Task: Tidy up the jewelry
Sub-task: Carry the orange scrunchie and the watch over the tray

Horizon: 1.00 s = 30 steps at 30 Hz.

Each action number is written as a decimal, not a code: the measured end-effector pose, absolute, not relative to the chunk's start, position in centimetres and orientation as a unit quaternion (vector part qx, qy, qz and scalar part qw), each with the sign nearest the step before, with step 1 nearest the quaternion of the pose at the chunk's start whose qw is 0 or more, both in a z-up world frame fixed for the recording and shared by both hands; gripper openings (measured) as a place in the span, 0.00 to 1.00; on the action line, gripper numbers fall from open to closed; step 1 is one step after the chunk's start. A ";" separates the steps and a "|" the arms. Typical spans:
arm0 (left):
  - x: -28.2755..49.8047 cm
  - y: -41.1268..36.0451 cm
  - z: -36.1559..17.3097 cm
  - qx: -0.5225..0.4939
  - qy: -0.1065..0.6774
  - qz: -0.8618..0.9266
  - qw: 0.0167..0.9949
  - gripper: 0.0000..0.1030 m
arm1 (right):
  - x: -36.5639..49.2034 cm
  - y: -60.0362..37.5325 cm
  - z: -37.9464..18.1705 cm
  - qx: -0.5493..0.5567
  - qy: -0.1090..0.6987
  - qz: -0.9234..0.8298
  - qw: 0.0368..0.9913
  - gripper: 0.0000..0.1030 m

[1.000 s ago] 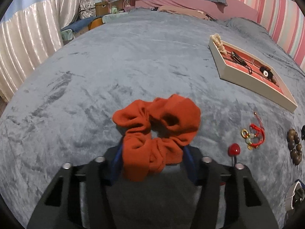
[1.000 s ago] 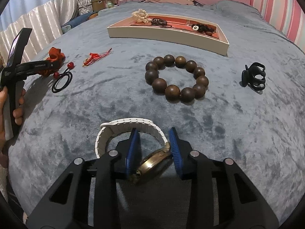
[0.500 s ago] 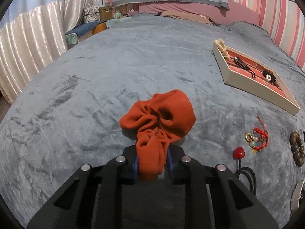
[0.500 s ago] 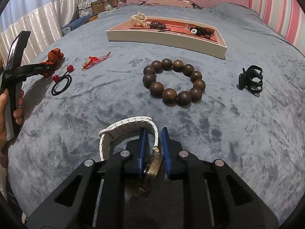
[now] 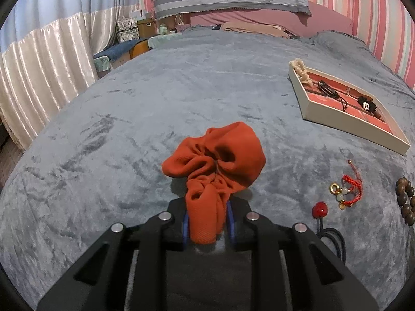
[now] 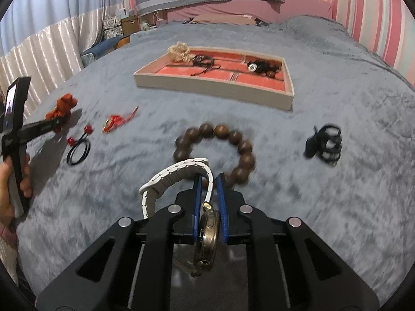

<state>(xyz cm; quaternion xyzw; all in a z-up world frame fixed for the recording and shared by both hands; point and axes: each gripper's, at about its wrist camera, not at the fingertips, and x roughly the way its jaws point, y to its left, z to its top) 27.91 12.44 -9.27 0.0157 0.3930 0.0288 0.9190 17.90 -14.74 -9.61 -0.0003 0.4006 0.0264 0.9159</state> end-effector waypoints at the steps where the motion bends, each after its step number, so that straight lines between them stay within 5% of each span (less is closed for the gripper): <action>1: 28.0 12.3 -9.1 0.017 0.392 0.028 0.919 0.21 | 18.4 -15.1 -9.4 0.001 0.399 0.024 0.917 0.13; 20: 38.5 1.9 -4.8 0.031 0.407 -0.078 0.910 0.21 | 33.3 -19.4 -4.1 0.004 0.365 -0.012 0.931 0.13; 30: 48.0 -6.7 -6.0 0.051 0.441 -0.128 0.887 0.22 | 43.2 -22.4 -6.9 0.016 0.403 -0.062 0.913 0.13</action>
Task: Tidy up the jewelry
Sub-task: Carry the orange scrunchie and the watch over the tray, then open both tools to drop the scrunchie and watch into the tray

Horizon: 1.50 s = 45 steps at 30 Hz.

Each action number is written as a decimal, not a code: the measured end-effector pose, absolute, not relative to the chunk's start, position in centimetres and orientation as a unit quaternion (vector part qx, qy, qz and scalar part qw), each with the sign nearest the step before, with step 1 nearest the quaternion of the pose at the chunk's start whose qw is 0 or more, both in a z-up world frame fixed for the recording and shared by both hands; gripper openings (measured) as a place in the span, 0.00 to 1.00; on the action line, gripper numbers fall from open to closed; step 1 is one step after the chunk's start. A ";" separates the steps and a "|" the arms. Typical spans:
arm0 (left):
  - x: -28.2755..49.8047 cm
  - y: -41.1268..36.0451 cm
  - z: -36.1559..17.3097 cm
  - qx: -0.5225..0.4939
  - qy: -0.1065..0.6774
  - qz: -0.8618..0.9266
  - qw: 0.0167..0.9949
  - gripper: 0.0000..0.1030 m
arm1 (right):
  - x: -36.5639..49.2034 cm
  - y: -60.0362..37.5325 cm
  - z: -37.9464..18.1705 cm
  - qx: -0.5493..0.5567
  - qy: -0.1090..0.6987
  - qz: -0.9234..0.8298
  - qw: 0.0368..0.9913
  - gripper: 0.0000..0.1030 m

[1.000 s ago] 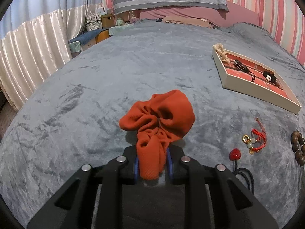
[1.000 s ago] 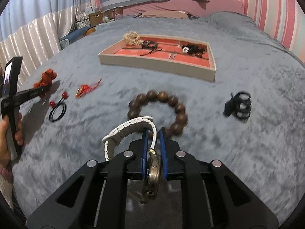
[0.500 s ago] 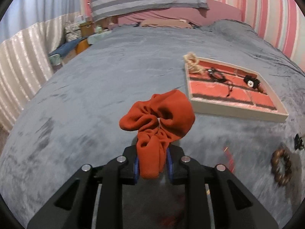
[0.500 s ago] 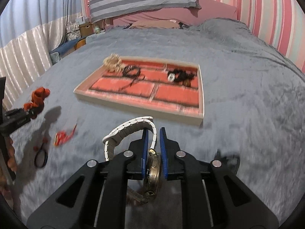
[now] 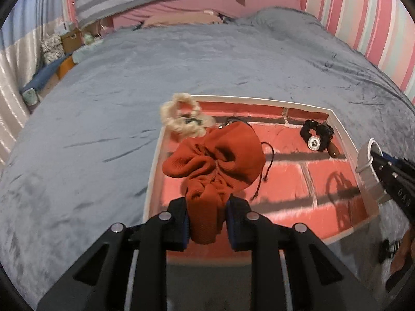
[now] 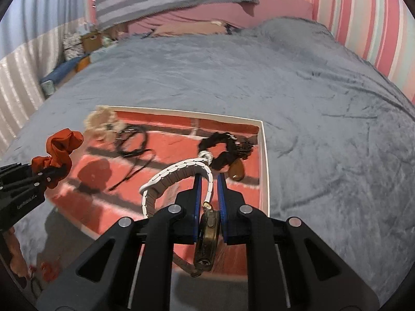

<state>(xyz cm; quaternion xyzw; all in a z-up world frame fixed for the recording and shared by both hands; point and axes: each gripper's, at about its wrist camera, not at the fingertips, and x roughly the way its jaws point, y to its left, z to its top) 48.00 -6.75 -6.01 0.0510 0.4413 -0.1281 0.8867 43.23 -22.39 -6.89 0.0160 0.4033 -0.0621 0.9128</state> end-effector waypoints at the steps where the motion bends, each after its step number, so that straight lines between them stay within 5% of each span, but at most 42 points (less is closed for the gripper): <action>1: 48.9 -7.1 -6.4 0.049 0.448 -0.129 0.883 0.22 | 44.0 -22.7 -7.4 0.014 0.408 -0.070 0.910 0.13; 14: 54.7 -8.7 -10.6 0.066 0.497 -0.102 0.859 0.24 | 49.3 -25.6 -11.3 0.007 0.450 -0.105 0.887 0.13; 23: 54.4 -9.0 -10.7 0.083 0.491 -0.091 0.862 0.51 | 50.4 -25.9 -12.2 -0.001 0.473 -0.106 0.874 0.20; 28: 53.1 -8.6 -9.9 0.072 0.492 -0.104 0.861 0.57 | 48.8 -26.0 -10.7 0.000 0.460 -0.093 0.883 0.49; 32: 50.9 -8.0 -7.8 0.058 0.478 -0.123 0.868 0.64 | 46.6 -26.6 -7.9 0.006 0.436 -0.083 0.896 0.62; 36: 48.7 -6.9 -5.1 0.031 0.458 -0.151 0.875 0.84 | 43.9 -27.9 -5.1 0.024 0.407 -0.086 0.909 0.91; 45: 43.5 -4.0 -1.3 0.004 0.436 -0.153 0.887 0.85 | 36.4 -29.8 -1.0 0.057 0.365 -0.074 0.926 0.96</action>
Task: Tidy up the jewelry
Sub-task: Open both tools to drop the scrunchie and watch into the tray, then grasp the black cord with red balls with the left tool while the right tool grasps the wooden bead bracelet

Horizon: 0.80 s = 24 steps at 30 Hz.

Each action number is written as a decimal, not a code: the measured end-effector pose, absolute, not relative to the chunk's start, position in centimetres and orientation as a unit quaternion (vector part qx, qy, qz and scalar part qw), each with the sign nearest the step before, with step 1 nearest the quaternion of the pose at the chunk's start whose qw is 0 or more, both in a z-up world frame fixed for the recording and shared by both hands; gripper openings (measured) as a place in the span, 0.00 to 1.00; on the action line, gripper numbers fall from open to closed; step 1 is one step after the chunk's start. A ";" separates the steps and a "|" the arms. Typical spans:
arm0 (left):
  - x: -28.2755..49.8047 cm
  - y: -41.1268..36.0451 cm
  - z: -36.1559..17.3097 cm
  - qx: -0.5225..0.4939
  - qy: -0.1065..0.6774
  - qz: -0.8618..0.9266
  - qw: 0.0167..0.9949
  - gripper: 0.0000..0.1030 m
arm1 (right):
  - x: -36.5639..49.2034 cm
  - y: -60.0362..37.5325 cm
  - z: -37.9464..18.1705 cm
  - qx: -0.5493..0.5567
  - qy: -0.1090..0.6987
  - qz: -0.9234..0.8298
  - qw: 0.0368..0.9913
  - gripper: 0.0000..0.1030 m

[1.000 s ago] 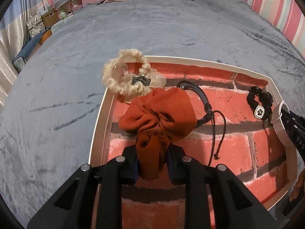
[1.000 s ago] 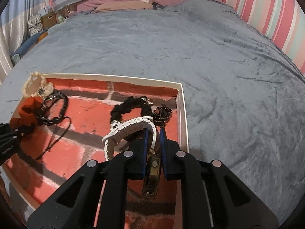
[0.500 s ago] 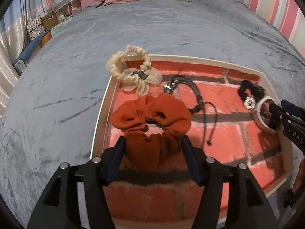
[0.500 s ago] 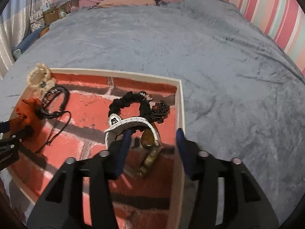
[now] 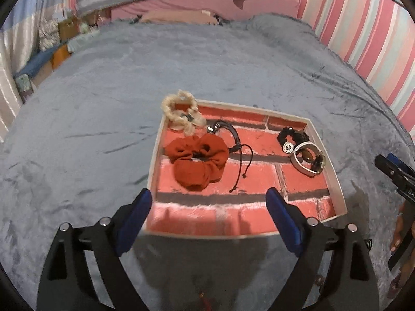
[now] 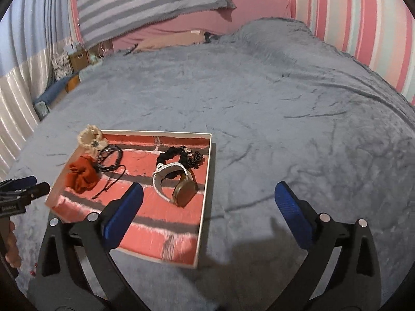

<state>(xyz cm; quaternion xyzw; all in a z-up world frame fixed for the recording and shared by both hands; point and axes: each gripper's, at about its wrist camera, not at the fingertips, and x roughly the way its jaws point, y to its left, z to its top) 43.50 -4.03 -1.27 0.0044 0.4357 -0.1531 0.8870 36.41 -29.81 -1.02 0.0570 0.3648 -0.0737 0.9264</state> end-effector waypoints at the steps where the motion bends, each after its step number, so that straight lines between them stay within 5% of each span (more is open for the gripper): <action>1: 42.6 -3.6 -0.7 0.005 0.426 -0.152 0.892 0.85 | 35.2 -29.9 -0.7 0.058 0.358 -0.073 0.929 0.96; 12: 30.6 0.8 2.9 0.028 0.315 -0.115 0.942 0.89 | 24.7 -28.7 -2.5 0.031 0.322 -0.102 0.941 0.96; 24: 24.4 5.7 0.6 -0.001 0.303 -0.079 0.950 0.89 | 18.3 -25.9 -4.0 0.021 0.305 -0.110 0.946 0.96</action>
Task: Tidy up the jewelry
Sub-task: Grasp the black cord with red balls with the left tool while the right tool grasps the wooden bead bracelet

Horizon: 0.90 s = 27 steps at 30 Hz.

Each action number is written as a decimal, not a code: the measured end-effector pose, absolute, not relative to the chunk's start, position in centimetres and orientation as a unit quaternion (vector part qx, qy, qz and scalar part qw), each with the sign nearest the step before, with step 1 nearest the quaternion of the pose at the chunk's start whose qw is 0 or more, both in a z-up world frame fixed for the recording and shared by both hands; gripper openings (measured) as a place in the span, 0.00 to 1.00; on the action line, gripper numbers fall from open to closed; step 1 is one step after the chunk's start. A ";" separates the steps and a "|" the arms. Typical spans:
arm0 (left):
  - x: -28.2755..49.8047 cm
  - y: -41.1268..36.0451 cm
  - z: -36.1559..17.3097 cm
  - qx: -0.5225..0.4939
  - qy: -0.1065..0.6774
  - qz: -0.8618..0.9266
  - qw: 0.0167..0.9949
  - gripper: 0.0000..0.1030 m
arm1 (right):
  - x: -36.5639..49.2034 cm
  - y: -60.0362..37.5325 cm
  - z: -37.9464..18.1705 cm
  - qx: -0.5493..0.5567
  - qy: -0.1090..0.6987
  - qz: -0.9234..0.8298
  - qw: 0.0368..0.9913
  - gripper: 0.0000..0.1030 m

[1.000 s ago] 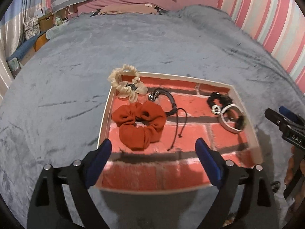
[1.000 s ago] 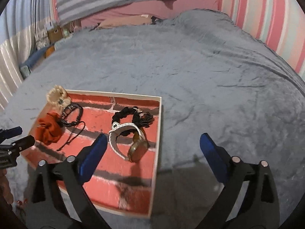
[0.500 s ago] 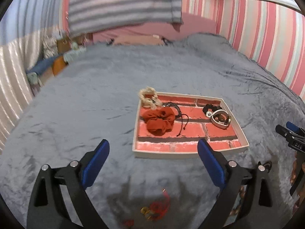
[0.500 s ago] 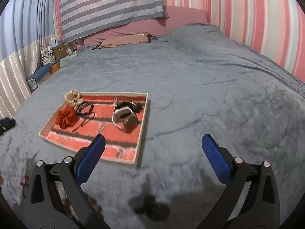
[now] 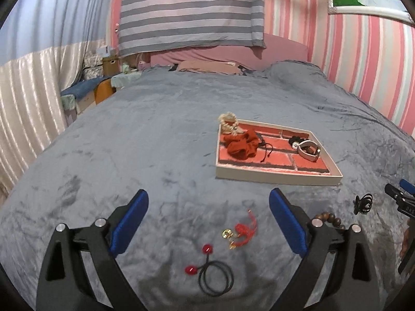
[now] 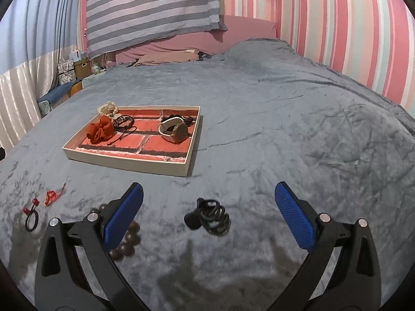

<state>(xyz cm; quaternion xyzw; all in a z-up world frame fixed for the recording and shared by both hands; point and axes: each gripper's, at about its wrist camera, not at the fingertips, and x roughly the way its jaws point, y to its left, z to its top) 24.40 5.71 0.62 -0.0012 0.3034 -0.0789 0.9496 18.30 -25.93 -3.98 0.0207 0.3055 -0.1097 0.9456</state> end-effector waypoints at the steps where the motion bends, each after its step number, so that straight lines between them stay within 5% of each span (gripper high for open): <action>1: 24.2 6.0 0.4 -0.001 0.306 -0.076 0.949 0.89 | 18.0 -25.8 -4.0 0.018 0.304 -0.111 0.946 0.96; 27: 22.8 7.5 -8.4 -0.008 0.398 -0.072 0.915 0.89 | 17.3 -22.2 -10.3 0.025 0.366 -0.099 0.925 0.95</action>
